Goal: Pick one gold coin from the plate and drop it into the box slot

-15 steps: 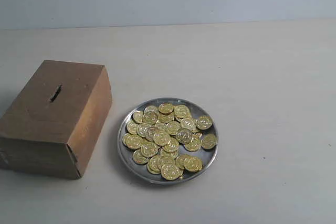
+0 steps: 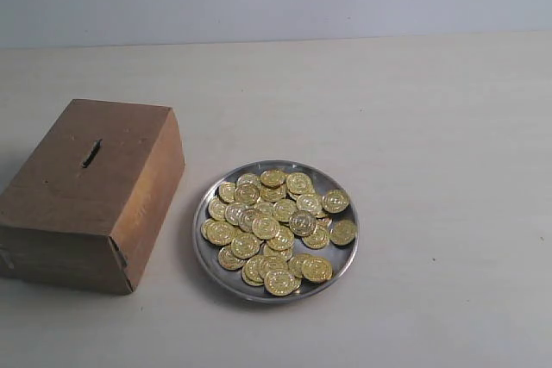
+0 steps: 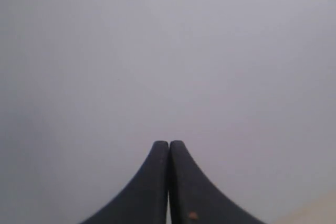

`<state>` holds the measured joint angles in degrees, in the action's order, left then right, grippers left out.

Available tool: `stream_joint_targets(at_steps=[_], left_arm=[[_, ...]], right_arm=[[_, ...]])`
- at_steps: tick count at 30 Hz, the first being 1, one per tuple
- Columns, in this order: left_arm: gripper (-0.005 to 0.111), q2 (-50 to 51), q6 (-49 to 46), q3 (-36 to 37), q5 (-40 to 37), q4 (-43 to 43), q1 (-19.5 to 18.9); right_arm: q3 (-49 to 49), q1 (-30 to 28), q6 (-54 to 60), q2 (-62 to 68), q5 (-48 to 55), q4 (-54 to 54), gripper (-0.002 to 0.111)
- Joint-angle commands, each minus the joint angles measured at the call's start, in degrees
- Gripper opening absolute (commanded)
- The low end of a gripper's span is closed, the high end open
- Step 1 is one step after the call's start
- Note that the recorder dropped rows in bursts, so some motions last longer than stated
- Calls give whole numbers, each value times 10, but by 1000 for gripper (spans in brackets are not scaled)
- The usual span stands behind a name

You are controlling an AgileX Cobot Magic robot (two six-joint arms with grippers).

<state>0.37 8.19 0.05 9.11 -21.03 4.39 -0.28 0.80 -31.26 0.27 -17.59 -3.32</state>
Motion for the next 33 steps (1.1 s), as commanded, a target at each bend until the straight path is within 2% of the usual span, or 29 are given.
stream_joint_targets(at_steps=[1, 23, 29, 33], left_arm=[[0, -4, -6, -1, -1, -6, 1], [0, -4, 0, -1, -22, -6, 1], [0, -4, 53, -1, -38, -6, 1], [0, -4, 59, -1, -84, -6, 9]], right_arm=[[3, 2, -21, -3, 30, -1, 0], [3, 2, -18, -3, 58, 6, 0], [0, 7, -47, -3, 123, 6, 0], [-106, 37, -6, -3, 230, 33, 0]])
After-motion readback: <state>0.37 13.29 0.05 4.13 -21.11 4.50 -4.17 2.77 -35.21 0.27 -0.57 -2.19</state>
